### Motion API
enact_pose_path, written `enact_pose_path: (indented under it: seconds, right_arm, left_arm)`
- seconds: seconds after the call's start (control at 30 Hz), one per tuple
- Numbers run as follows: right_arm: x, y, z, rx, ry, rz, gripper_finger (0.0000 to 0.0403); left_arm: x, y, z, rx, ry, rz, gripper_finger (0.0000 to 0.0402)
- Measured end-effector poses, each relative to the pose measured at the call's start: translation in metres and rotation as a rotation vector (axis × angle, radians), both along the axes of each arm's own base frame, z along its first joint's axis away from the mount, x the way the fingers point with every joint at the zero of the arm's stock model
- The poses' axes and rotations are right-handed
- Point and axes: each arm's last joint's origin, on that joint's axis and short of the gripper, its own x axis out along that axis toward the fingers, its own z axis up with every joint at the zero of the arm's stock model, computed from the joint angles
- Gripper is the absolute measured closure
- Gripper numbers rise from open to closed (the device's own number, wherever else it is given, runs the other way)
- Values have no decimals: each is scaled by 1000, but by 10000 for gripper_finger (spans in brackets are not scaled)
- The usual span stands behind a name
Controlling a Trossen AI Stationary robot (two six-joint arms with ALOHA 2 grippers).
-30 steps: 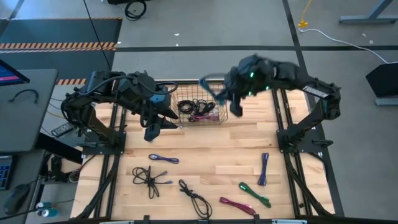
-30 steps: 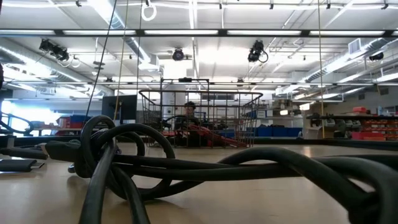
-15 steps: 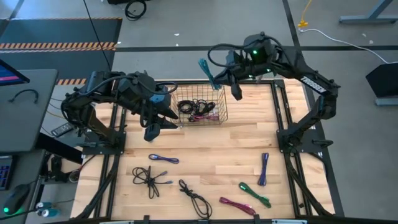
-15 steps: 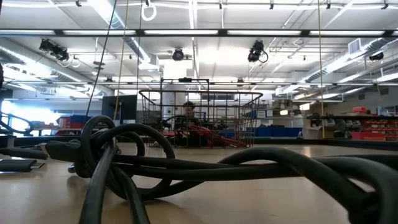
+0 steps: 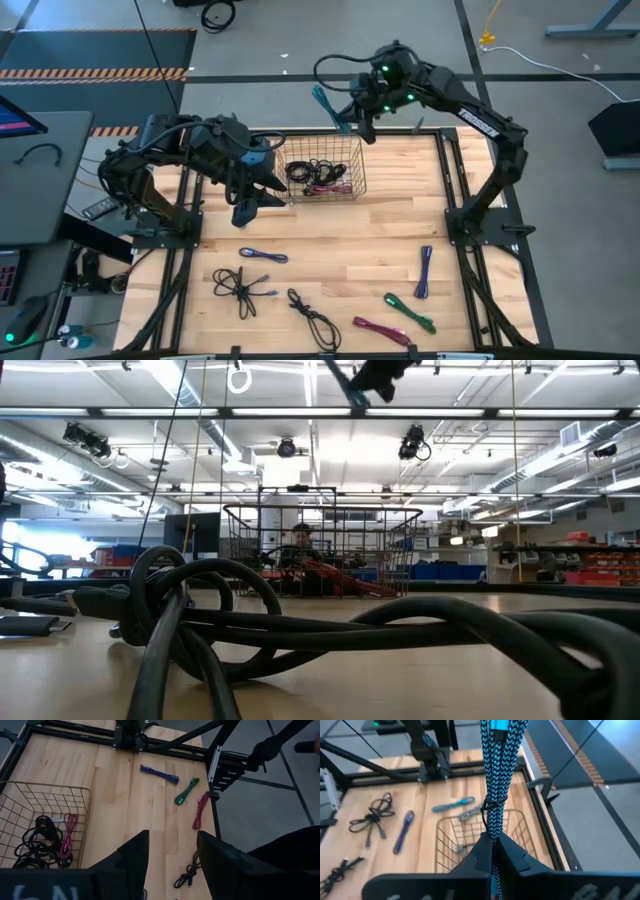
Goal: Pick and place USB-C Cables
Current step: Put the blue charger cable into the wire basket
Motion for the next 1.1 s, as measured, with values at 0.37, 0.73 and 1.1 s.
enact_pose_path:
  seconds: [0.37,0.73,1.1]
  right_arm:
    - [55,-31,-75,131,186,60,393]
    - [82,-21,-146,96,583,63,393]
    - [111,-8,-201,67,751,108,393]
  left_arm:
    - [0,0,0,0,0,0,230]
    - [0,0,0,0,0,-1,230]
    - [0,0,0,1,0,-1,230]
